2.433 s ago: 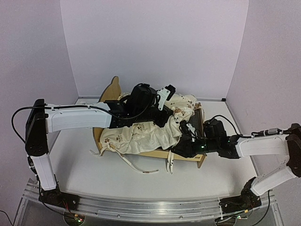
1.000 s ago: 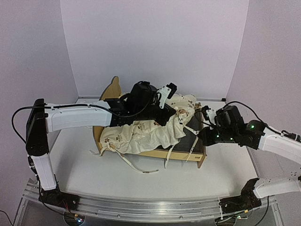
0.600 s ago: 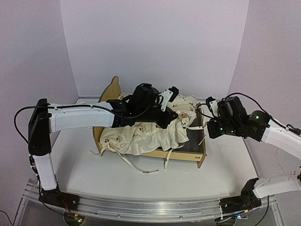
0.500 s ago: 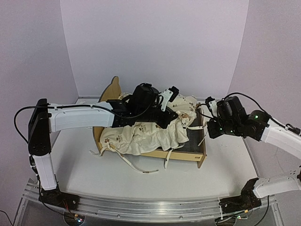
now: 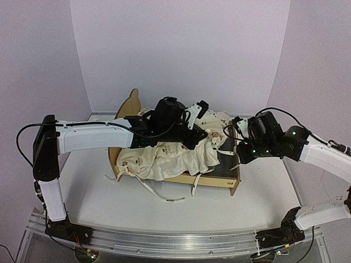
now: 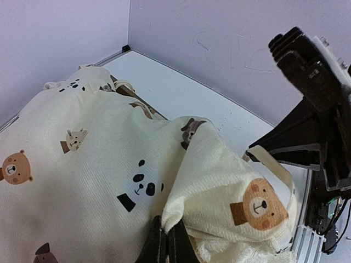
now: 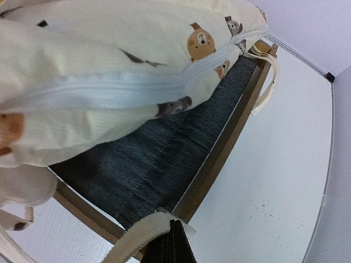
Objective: Set up the pet bed
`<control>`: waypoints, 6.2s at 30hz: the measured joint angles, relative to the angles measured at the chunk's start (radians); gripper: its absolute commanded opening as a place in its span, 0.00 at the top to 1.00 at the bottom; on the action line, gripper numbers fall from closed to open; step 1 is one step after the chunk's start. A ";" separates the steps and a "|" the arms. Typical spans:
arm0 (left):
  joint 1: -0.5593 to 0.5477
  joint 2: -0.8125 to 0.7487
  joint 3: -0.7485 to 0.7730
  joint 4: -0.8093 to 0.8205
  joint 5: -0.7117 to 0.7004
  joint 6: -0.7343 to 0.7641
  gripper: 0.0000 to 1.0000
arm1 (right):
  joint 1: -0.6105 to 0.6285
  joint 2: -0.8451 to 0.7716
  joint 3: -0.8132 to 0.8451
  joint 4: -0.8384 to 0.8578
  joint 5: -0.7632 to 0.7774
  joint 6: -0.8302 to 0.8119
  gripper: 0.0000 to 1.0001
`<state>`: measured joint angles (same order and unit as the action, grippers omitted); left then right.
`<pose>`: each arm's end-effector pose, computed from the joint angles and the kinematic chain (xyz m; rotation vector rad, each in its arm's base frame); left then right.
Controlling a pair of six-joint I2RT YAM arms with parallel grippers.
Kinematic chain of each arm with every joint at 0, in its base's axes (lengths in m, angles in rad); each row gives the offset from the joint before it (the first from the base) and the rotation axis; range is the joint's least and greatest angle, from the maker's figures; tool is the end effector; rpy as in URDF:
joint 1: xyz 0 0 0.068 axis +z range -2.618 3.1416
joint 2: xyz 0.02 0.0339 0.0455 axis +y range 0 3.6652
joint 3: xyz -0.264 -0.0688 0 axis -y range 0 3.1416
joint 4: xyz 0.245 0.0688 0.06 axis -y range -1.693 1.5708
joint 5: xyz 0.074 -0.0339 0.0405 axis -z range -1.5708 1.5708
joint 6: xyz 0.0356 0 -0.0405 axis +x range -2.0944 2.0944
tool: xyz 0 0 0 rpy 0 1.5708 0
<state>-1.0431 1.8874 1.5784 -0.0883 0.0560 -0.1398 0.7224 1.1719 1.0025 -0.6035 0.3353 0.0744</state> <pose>0.2273 -0.3940 0.3046 0.9343 1.8381 -0.8121 0.1924 0.1539 0.2995 -0.5729 2.2180 0.0173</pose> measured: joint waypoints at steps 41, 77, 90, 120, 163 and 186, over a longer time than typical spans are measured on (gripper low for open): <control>0.000 0.000 -0.003 0.002 -0.002 0.000 1.00 | 0.000 0.147 -0.108 0.038 -0.224 0.310 0.56; 0.000 0.144 0.121 -0.082 -0.085 -0.015 1.00 | 0.334 0.180 -0.925 1.329 -0.028 0.497 0.39; 0.000 0.144 0.123 -0.095 -0.086 -0.015 1.00 | 0.344 0.579 -0.873 1.791 0.175 0.278 0.40; 0.003 0.149 0.137 -0.098 -0.105 0.003 1.00 | 0.346 0.868 -0.629 1.862 0.435 0.259 0.53; 0.011 0.162 0.153 -0.104 -0.104 0.010 1.00 | 0.343 0.758 -0.770 1.866 0.316 0.080 1.00; 0.013 0.229 0.204 -0.144 0.009 -0.045 0.90 | 0.343 -0.012 -0.741 0.889 -0.248 0.189 1.00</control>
<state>-1.0306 2.1162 1.7824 -0.2325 0.0654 -0.1848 1.0653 1.1595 0.2611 0.2852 0.0876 0.2638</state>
